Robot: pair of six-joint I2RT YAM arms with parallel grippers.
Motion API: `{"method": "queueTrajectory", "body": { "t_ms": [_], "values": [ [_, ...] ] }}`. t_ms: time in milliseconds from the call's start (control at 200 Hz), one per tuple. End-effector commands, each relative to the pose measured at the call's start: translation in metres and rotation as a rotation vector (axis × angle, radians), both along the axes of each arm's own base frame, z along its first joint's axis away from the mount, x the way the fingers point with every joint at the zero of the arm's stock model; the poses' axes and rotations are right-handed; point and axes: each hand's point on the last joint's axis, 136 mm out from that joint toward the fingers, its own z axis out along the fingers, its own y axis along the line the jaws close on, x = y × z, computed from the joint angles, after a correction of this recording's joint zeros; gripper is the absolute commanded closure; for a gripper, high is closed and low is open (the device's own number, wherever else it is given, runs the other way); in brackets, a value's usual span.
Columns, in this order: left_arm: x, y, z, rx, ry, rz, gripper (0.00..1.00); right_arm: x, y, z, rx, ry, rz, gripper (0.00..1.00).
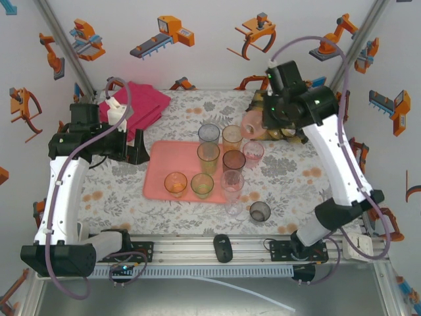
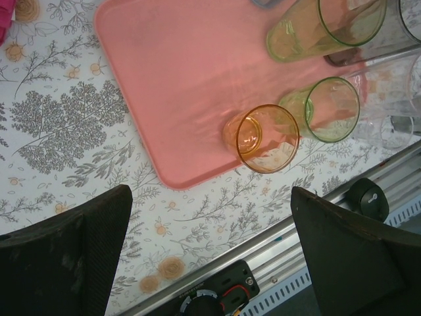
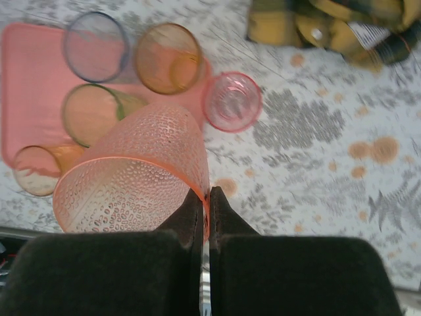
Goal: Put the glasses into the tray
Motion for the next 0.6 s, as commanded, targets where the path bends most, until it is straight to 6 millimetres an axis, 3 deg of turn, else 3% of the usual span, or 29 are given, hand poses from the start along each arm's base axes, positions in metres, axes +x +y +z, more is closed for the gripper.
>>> {"method": "queueTrajectory", "body": {
  "t_ms": [0, 185, 310, 596],
  "values": [
    [-0.003, -0.001, 0.002, 0.005, -0.021, -0.009, 0.01, 0.006, 0.041, 0.006, -0.005, -0.017, 0.103, 1.00],
    [-0.003, 0.000, 0.003, -0.002, -0.029, -0.003, 0.01, 0.016, 0.124, 0.001, 0.024, -0.034, 0.263, 1.00],
    [-0.003, 0.001, 0.005, -0.010, -0.036, 0.004, 0.01, 0.017, 0.168, -0.012, 0.056, -0.031, 0.334, 1.00],
    [-0.004, 0.001, 0.008, -0.026, -0.037, 0.009, 0.01, 0.011, 0.223, -0.051, 0.045, -0.016, 0.414, 1.00]
  ]
}}
